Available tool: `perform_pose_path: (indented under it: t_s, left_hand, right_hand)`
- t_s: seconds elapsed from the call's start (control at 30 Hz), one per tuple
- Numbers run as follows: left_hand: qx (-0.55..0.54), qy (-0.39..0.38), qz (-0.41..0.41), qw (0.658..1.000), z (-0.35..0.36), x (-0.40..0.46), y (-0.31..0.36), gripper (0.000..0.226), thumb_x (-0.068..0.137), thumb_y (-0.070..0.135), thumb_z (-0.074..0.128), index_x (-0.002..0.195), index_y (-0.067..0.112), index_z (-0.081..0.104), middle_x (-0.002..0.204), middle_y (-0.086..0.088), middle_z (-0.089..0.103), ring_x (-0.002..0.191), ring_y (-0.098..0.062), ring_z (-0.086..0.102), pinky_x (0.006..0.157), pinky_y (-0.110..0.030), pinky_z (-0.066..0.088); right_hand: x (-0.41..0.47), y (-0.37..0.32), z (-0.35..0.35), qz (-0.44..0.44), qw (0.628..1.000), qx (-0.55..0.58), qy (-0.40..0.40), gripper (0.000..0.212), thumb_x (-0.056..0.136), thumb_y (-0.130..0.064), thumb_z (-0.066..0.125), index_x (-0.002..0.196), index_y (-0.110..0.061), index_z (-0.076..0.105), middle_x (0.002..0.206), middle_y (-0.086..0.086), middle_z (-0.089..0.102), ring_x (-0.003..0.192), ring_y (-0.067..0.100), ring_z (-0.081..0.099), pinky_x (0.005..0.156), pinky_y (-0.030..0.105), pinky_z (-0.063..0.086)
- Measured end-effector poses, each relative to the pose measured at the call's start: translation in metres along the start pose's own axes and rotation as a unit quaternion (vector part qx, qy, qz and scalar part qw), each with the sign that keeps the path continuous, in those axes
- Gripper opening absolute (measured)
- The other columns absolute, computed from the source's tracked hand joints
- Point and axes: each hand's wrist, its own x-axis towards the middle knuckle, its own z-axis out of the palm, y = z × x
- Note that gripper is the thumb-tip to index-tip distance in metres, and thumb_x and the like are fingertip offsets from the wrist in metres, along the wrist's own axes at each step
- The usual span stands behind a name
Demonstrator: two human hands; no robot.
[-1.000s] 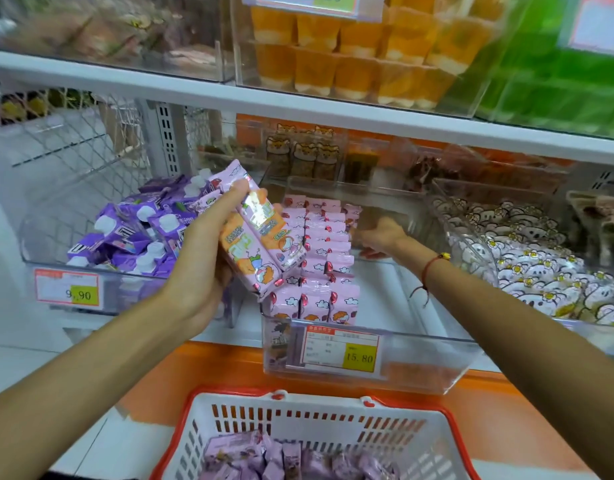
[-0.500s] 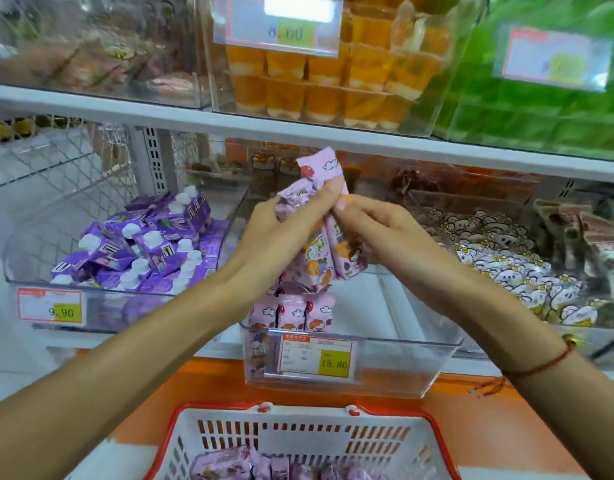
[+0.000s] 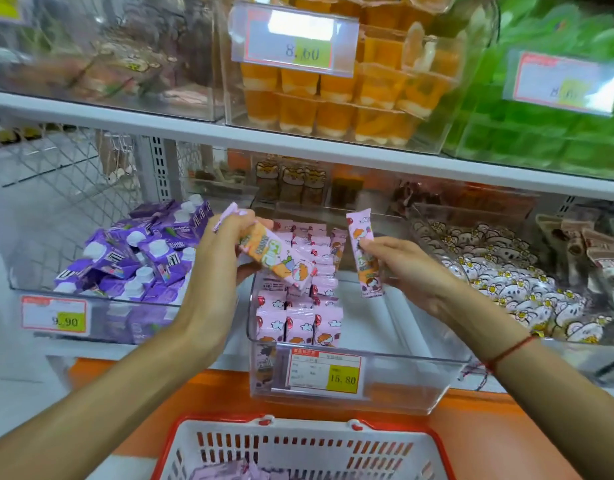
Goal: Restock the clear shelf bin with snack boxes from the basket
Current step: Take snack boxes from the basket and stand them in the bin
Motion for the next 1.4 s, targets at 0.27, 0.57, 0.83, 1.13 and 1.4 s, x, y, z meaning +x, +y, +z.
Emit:
perform_pose_path:
  t_s: [0.27, 0.57, 0.83, 1.13, 1.4]
  left_hand:
    - [0.023, 0.018, 0.021, 0.999, -0.005, 0.012, -0.005, 0.014, 0.096, 0.024, 0.046, 0.104, 0.017, 0.054, 0.097, 0.0, 0.066, 0.068, 0.005, 0.064, 0.059, -0.012, 0.052]
    - [0.032, 0.041, 0.015, 0.999, -0.008, 0.016, -0.012, 0.009, 0.095, 0.025, 0.047, 0.097, 0.022, 0.055, 0.099, 0.0, 0.069, 0.067, 0.004, 0.065, 0.058, -0.012, 0.052]
    - [0.039, 0.047, 0.013, 0.998, -0.008, 0.017, -0.014, 0.01, 0.095, 0.026, 0.048, 0.095, 0.026, 0.058, 0.098, 0.002, 0.069, 0.072, 0.002, 0.066, 0.057, -0.011, 0.05]
    - [0.028, 0.029, 0.02, 0.999, -0.007, 0.013, -0.007, 0.008, 0.095, 0.023, 0.051, 0.091, 0.025, 0.058, 0.091, 0.006, 0.07, 0.076, -0.001, 0.067, 0.071, -0.019, 0.057]
    - [0.015, -0.064, 0.053, 0.996, 0.006, 0.001, -0.002, 0.02, 0.092, 0.032, 0.052, 0.108, 0.028, 0.063, 0.081, 0.014, 0.068, 0.079, 0.003, 0.066, 0.07, -0.014, 0.053]
  right_hand:
    - [0.065, 0.016, 0.002, 0.01, 0.98, -0.191, 0.048, 0.032, 0.094, -0.015, 0.058, 0.115, 0.009, 0.058, 0.103, 0.018, 0.063, 0.088, 0.027, 0.062, 0.075, 0.029, 0.051]
    - [0.09, 0.042, 0.016, 0.05, 0.982, -0.179, 0.043, 0.039, 0.085, -0.009, 0.068, 0.119, 0.008, 0.056, 0.113, 0.022, 0.065, 0.097, 0.033, 0.066, 0.09, 0.044, 0.054]
    - [0.093, 0.054, 0.023, 0.054, 0.991, -0.121, 0.027, 0.044, 0.09, -0.018, 0.065, 0.128, -0.002, 0.05, 0.122, 0.015, 0.062, 0.108, 0.029, 0.063, 0.091, 0.036, 0.053]
    - [0.089, 0.044, 0.022, 0.069, 0.963, -0.261, -0.005, 0.027, 0.09, -0.016, 0.061, 0.111, 0.001, 0.058, 0.106, 0.017, 0.061, 0.094, 0.027, 0.06, 0.089, 0.041, 0.054]
    - [-0.015, -0.032, 0.028, -0.2, 0.967, -0.16, -0.009, 0.024, 0.082, -0.055, 0.058, 0.081, -0.031, 0.065, 0.073, -0.015, 0.068, 0.064, -0.005, 0.06, 0.052, 0.005, 0.041]
